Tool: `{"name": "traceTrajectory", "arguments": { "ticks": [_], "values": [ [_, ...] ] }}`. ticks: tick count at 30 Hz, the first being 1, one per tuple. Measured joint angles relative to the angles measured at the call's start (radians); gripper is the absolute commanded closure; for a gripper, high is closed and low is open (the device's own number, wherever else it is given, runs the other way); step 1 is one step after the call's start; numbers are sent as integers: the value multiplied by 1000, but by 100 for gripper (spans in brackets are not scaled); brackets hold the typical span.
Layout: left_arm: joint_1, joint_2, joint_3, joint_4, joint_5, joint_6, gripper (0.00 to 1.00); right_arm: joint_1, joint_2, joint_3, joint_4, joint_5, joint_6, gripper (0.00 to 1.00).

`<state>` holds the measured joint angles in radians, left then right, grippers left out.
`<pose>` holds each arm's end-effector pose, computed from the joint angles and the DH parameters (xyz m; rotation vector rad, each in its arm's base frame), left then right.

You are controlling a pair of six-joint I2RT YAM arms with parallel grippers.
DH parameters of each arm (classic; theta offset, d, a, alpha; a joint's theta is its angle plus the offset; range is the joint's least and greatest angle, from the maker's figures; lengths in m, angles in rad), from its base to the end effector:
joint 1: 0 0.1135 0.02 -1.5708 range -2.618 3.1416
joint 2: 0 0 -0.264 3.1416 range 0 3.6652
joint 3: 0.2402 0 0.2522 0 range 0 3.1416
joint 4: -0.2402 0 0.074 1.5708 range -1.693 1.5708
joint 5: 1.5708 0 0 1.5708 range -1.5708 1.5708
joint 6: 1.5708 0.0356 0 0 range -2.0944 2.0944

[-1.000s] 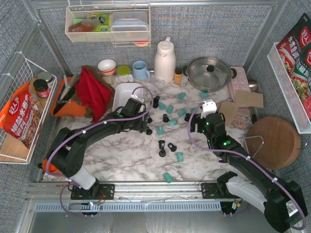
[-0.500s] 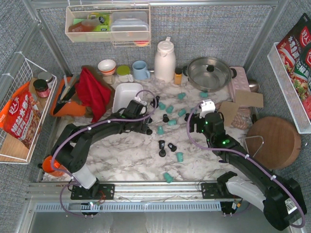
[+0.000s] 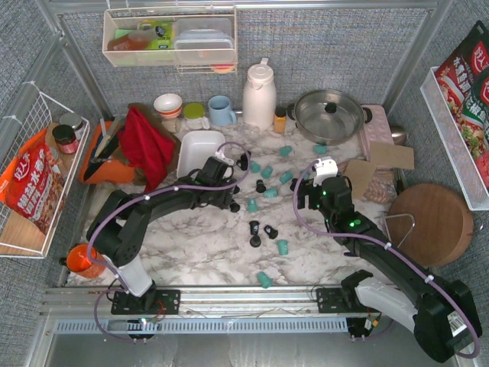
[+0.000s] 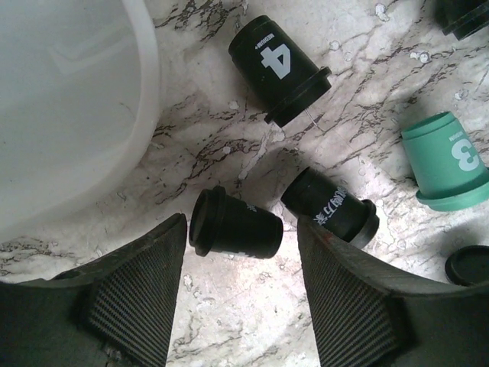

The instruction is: Mix the coffee capsules in the storage basket

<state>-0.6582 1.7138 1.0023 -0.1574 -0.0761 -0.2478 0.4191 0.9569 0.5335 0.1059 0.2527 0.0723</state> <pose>0.2809 -0.2138 0.1767 0.4679 2.4162 -0.3101 0.2036 0.0810 0.2495 -0.1533 1.8728 0.0990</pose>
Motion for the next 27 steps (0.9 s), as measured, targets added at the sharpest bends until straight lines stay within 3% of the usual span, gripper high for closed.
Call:
{"name": "traceTrajectory", "arguments": {
  "ticks": [13, 27],
  "values": [
    [3, 21, -14, 0, 0, 11, 36, 0, 0, 0, -1, -5, -3, 18],
    [3, 2, -15, -8, -3, -1, 48, 0, 0, 1, -1, -6, -4, 18]
  ]
}}
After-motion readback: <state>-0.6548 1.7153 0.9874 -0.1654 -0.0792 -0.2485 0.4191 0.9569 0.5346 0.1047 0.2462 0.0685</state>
